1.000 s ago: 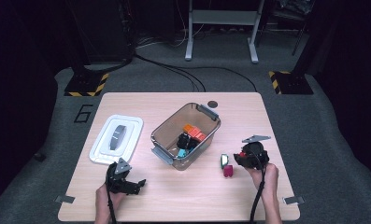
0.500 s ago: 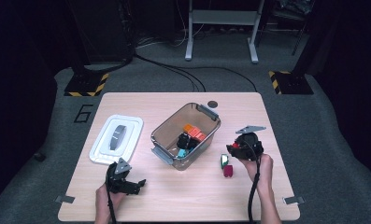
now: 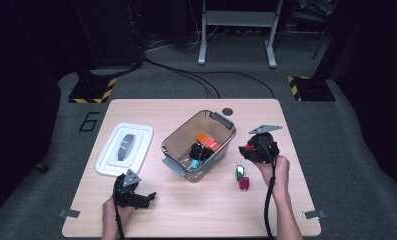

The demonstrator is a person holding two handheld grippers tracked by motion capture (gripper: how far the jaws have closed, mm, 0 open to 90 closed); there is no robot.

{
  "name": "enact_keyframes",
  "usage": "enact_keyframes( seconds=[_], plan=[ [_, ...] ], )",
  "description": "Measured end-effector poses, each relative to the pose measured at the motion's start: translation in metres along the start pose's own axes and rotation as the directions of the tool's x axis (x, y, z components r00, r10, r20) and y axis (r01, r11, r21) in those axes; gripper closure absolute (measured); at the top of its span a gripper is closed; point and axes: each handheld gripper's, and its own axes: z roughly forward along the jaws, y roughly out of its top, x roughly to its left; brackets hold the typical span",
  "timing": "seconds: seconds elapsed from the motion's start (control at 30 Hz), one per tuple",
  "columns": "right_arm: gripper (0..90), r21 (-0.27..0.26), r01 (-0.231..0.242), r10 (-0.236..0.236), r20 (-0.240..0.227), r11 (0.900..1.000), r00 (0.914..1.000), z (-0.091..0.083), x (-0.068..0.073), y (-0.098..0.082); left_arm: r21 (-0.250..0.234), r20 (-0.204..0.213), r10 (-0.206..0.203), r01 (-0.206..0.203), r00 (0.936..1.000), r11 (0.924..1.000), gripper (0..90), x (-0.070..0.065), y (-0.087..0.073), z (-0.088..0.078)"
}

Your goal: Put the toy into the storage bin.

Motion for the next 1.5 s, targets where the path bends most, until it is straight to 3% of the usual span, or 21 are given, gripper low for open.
enact_keyframes(
  seconds=[0.37, 0.83, 1.5],
  plan=[
    [58.2, -0.022, 0.023, -0.023, -0.010, 1.000, 0.9997, 0.000, 0.004, 0.022, 0.000, 0.000, -0.001, 0.001, 1.0000, 1.0000, 0.9, 0.000, 0.000, 0.000],
    [58.1, -0.035, 0.066, -0.068, -0.036, 0.997, 0.9971, 0.001, 0.021, 0.053, 0.001, 0.000, 0.003, -0.003, 1.0000, 1.0000, 0.9, 0.000, 0.000, 0.000],
    [58.1, 0.002, 0.140, -0.139, -0.102, 0.990, 0.9850, 0.025, 0.046, 0.067, 0.001, 0.000, 0.001, -0.001, 1.0000, 1.0000, 0.9, 0.000, 0.000, 0.000]
  ],
)
